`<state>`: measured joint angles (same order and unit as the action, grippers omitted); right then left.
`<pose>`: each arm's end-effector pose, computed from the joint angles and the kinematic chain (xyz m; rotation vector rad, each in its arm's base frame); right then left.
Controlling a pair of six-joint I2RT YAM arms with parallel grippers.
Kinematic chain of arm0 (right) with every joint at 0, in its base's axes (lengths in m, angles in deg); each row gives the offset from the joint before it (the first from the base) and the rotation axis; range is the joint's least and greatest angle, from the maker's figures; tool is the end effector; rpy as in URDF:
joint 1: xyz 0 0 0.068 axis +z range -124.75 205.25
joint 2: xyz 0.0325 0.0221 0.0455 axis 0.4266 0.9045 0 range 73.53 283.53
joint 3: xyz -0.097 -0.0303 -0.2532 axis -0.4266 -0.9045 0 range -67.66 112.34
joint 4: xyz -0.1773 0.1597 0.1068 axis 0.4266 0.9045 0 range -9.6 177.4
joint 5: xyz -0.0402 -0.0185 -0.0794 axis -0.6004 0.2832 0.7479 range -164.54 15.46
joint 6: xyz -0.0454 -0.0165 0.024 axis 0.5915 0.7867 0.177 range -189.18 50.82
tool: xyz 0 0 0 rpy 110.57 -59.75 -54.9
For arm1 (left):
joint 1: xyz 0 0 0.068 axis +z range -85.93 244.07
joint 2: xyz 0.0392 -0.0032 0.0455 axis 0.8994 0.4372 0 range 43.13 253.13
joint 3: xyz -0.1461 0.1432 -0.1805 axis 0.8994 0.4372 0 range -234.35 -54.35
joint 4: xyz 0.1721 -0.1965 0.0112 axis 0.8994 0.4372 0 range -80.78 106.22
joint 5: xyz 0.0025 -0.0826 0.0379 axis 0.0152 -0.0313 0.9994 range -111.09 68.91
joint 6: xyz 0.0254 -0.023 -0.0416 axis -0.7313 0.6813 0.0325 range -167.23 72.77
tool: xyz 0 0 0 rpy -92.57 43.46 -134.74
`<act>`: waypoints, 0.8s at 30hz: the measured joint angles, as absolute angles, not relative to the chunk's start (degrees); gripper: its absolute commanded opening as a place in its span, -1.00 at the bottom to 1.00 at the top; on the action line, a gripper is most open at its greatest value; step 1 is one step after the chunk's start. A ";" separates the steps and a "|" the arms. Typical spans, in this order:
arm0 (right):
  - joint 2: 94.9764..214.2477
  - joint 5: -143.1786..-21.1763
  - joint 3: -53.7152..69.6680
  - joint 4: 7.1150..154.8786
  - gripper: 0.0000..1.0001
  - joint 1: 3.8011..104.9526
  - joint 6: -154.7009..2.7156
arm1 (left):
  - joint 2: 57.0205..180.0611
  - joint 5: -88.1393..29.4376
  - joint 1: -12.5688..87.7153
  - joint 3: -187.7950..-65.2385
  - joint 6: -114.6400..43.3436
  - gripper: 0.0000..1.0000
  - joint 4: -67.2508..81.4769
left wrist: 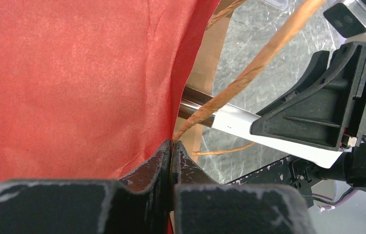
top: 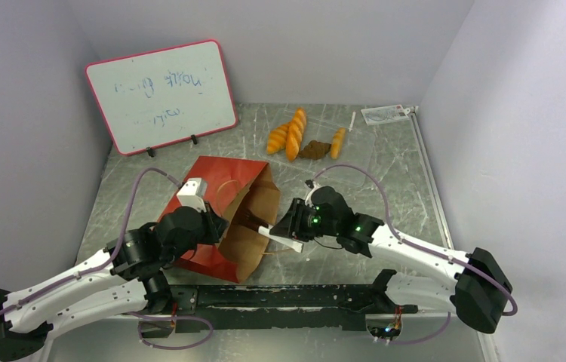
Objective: Take the fake bread out of the paper bag
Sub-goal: Take out the fake bread from the paper bag.
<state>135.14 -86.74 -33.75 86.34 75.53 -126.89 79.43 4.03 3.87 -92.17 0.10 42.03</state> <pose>0.1410 0.1815 0.2247 0.0187 2.4536 1.2157 0.0834 -0.1151 0.2811 -0.0263 2.1335 -0.6817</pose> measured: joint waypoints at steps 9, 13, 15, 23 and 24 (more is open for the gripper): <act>136.80 -87.12 -34.95 83.06 -0.22 75.53 -133.84 | 77.85 3.03 3.87 -92.06 0.08 -0.86 41.90; 138.11 -87.62 -34.95 81.90 -0.21 75.53 -136.31 | 76.70 2.94 3.87 -91.78 0.06 -0.86 41.62; 138.72 -87.90 -35.01 81.09 -0.21 75.53 -137.54 | 76.41 2.88 3.87 -91.56 0.04 -0.86 41.60; 141.10 -89.76 -35.65 78.14 -0.21 75.53 -141.54 | 76.35 2.57 3.87 -91.45 -0.84 -0.86 41.58; 141.76 -90.00 -35.65 77.66 -0.21 75.53 -141.80 | 76.35 2.50 3.87 -91.45 -0.95 -0.86 41.58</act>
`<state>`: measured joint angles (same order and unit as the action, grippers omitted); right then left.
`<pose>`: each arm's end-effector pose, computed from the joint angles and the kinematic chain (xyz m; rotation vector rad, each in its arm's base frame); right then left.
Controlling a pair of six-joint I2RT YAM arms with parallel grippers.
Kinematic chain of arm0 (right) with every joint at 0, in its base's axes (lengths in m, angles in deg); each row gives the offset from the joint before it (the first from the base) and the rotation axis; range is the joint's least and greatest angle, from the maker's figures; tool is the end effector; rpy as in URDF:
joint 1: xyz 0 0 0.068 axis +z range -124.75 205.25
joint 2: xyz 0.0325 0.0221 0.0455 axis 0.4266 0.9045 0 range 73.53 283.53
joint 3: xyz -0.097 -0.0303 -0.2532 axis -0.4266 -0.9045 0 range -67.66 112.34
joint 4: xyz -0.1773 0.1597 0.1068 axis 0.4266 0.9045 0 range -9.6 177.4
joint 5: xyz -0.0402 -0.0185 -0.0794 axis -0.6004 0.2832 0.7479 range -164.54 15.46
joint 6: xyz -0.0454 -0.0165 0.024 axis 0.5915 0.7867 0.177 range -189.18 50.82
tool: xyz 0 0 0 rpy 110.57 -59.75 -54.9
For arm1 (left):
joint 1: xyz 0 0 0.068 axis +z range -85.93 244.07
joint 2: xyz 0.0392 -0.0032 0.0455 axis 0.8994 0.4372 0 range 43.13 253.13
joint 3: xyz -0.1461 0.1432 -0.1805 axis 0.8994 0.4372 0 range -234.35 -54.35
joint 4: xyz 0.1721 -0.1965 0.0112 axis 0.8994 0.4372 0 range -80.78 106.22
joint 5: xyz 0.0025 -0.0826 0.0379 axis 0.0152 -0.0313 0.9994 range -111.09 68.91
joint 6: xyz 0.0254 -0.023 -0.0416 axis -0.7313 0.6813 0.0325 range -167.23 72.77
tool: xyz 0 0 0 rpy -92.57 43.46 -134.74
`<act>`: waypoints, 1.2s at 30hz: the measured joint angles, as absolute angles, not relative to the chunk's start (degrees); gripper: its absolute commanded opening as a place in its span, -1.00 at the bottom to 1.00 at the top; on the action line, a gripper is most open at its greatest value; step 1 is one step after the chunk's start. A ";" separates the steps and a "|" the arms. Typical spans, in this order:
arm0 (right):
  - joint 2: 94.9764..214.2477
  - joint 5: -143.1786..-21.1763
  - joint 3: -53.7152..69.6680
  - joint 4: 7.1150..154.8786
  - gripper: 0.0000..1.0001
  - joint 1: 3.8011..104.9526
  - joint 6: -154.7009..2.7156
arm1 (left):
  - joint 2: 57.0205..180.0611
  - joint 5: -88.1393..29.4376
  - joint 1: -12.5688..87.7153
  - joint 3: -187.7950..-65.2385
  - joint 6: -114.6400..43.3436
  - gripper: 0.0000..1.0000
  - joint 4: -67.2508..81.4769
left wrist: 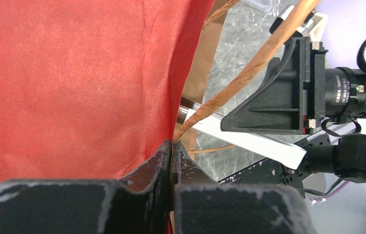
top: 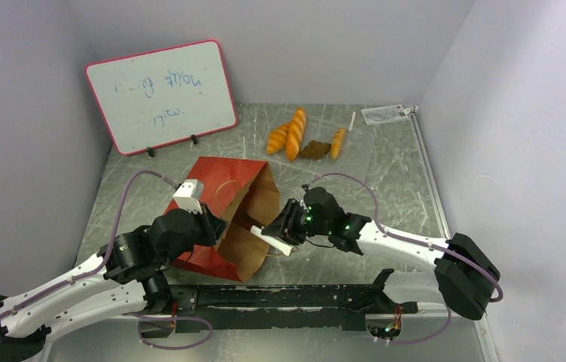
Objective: Take the fake bread out of the paper bag
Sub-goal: Take out the fake bread from the paper bag.
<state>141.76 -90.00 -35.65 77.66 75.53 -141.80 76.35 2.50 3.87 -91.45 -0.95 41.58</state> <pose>0.1495 0.1948 0.2025 0.3115 2.5379 1.3697 0.0786 -0.1085 0.2838 -0.0045 2.1050 -0.7350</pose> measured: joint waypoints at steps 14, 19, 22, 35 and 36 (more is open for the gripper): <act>147.33 -93.21 -38.03 67.74 -0.21 75.53 -145.16 | 75.71 1.32 3.87 -91.45 -2.32 -0.86 41.60; 149.36 -94.46 -39.34 62.69 -0.21 75.53 -146.08 | 75.08 1.13 3.87 -91.47 -2.50 -0.86 41.64; 151.40 -95.25 -39.76 59.87 -0.22 75.49 -146.34 | 74.82 0.93 3.87 -91.47 -2.54 -0.86 41.64; 152.38 -96.21 -39.23 57.68 -0.84 75.40 -145.08 | 74.49 1.26 3.87 -91.84 -1.32 -0.86 42.69; 151.51 -96.03 -39.15 58.49 -0.85 75.36 -144.90 | 74.53 1.87 3.87 -91.93 -0.60 -0.86 43.13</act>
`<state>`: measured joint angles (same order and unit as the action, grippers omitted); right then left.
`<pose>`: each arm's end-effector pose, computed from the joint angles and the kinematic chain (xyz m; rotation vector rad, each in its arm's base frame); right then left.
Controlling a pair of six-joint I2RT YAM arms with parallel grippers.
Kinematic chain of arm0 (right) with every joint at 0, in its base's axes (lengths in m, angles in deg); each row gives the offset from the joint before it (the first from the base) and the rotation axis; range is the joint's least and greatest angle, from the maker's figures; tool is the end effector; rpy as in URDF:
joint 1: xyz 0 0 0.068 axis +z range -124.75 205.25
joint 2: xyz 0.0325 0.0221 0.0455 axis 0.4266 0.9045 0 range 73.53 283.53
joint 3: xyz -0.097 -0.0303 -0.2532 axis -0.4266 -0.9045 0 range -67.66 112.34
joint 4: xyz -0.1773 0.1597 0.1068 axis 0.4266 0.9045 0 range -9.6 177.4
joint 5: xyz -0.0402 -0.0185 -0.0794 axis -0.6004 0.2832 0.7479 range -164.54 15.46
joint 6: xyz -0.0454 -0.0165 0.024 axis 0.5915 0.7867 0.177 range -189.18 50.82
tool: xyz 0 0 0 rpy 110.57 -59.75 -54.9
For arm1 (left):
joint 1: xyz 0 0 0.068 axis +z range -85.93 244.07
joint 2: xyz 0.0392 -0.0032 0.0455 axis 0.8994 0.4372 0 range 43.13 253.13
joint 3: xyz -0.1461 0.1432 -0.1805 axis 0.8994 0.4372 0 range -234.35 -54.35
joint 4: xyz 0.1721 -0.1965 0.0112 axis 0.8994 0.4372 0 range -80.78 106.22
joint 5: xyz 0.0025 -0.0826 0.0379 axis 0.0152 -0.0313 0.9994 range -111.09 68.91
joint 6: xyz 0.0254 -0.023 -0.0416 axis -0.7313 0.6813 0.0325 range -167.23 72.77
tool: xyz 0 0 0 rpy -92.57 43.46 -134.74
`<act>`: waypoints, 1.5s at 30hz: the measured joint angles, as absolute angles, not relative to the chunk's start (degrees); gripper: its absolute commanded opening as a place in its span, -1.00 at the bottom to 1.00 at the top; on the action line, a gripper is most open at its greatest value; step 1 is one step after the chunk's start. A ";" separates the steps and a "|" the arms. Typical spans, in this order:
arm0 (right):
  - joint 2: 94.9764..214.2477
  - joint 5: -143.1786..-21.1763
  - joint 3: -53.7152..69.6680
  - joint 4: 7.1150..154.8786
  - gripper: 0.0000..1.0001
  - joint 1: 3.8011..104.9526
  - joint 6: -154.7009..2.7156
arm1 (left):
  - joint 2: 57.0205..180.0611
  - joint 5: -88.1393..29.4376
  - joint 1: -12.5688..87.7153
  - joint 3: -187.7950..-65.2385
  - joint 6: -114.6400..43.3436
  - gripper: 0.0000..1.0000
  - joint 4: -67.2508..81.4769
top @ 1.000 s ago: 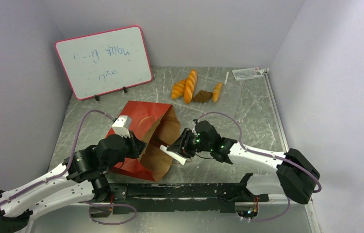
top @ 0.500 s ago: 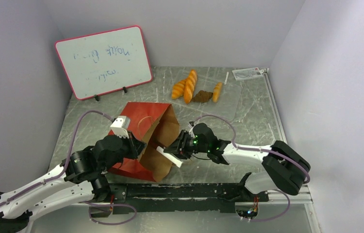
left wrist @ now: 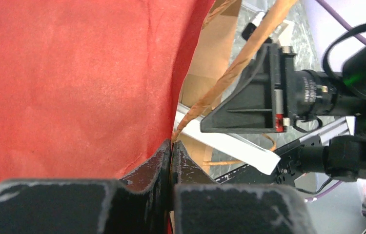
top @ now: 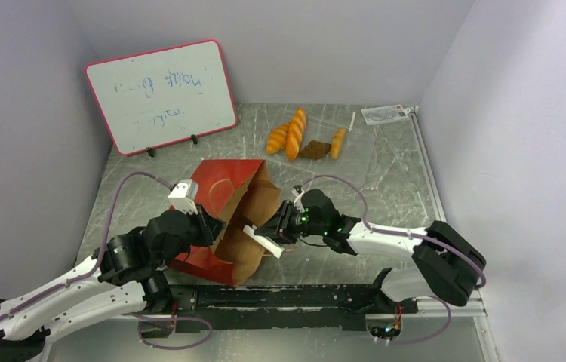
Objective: Take the fake bread out of the paper bag
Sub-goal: Take out the fake bread from the paper bag, then place the fake bread in the container.
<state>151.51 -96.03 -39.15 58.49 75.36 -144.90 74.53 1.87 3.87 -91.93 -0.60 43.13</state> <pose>0.1597 0.2114 0.1749 0.2735 2.4999 1.5642 0.0749 -0.1027 0.2874 -0.0076 2.1002 -0.7589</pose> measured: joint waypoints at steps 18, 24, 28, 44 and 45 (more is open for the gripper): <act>127.18 -86.74 -35.78 87.45 -0.94 73.96 -138.74 | 90.38 15.55 3.87 -92.21 13.39 -0.86 46.56; 119.90 -81.54 -32.09 98.93 -0.94 73.96 -138.21 | 92.85 18.09 3.87 -92.21 15.18 -0.86 46.34; 115.57 -76.86 -30.29 105.35 -0.93 73.96 -138.39 | 91.36 18.83 3.87 -92.04 14.88 -0.86 45.79; 122.96 -51.31 -20.35 108.13 -0.90 73.89 -135.15 | 84.32 14.55 3.87 -88.24 2.11 -0.86 38.60; 123.42 -49.56 -20.26 107.62 -0.90 73.83 -134.83 | 84.32 13.98 3.87 -88.24 1.46 -0.86 38.25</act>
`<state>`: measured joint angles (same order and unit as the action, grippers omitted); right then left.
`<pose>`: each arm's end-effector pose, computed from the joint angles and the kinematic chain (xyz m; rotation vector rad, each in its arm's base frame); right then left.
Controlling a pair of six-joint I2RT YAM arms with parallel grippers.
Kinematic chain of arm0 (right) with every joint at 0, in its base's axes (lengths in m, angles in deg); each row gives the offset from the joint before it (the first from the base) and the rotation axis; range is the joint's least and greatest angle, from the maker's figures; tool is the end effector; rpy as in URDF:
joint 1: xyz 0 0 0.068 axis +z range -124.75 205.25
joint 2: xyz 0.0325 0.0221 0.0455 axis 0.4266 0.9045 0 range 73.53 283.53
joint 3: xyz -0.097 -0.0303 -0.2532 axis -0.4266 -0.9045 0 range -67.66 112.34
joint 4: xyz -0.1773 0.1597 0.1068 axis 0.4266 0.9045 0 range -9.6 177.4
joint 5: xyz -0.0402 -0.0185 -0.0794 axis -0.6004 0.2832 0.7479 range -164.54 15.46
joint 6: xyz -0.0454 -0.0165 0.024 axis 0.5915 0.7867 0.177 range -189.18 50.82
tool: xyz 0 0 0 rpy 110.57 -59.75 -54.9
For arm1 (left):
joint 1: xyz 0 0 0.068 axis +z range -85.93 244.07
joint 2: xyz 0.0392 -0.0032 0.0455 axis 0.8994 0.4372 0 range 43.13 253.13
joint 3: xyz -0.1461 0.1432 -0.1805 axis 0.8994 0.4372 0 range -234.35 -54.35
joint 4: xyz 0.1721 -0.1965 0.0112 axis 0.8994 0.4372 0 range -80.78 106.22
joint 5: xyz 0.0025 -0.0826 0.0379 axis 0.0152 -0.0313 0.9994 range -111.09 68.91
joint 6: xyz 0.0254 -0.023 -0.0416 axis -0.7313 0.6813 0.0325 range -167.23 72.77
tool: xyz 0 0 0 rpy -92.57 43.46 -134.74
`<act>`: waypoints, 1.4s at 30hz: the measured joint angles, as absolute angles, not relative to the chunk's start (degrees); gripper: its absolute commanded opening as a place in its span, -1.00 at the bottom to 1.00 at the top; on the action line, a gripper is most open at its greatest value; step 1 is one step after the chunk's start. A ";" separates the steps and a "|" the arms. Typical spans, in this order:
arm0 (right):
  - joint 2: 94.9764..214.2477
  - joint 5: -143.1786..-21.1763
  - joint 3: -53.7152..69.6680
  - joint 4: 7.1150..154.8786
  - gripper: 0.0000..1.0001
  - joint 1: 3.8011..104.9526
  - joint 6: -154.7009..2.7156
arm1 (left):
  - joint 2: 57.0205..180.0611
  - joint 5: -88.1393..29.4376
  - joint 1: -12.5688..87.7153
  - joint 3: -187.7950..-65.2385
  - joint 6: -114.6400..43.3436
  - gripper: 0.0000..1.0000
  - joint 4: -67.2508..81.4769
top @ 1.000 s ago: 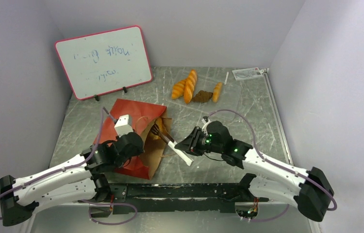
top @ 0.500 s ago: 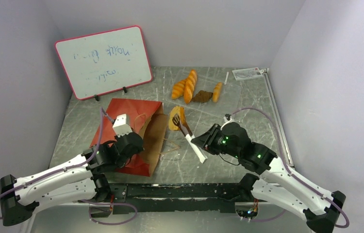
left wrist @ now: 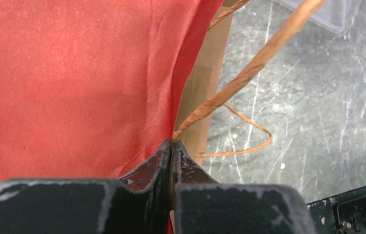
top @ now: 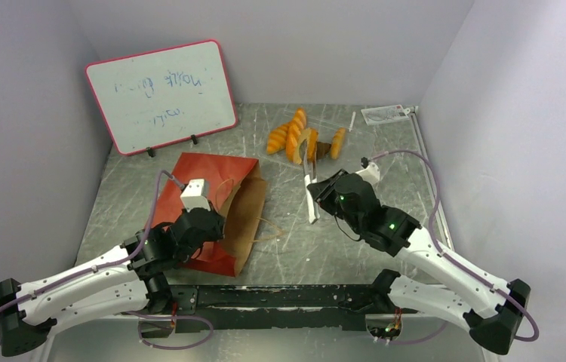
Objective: Take the fake bread out of the paper bag
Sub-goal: Place the fake bread in the container.
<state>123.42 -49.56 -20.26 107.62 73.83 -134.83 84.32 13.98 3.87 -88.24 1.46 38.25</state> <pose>0.1366 0.1321 0.3120 0.5824 2.0493 0.7764 0.0949 -0.1244 0.2547 -0.1226 2.1089 -0.4753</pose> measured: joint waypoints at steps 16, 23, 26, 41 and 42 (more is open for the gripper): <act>133.87 -32.28 -12.00 108.39 -0.85 67.27 -124.75 | 81.15 9.17 3.87 -88.21 -1.56 -0.86 36.72; 139.22 -30.94 -12.02 111.23 -0.82 64.52 -121.71 | 78.44 8.56 3.87 -88.13 -1.38 -0.86 37.42; 141.60 -30.96 -12.06 111.38 -0.81 63.12 -120.42 | 77.37 8.54 3.87 -88.13 -1.34 -0.86 38.10; 148.60 -33.83 -14.73 107.76 -0.53 58.46 -116.16 | 74.42 8.36 3.87 -87.38 -0.27 -0.86 40.20; 148.69 -34.29 -15.12 107.43 -0.50 58.00 -115.98 | 74.42 8.34 3.87 -87.32 -0.22 -0.86 40.31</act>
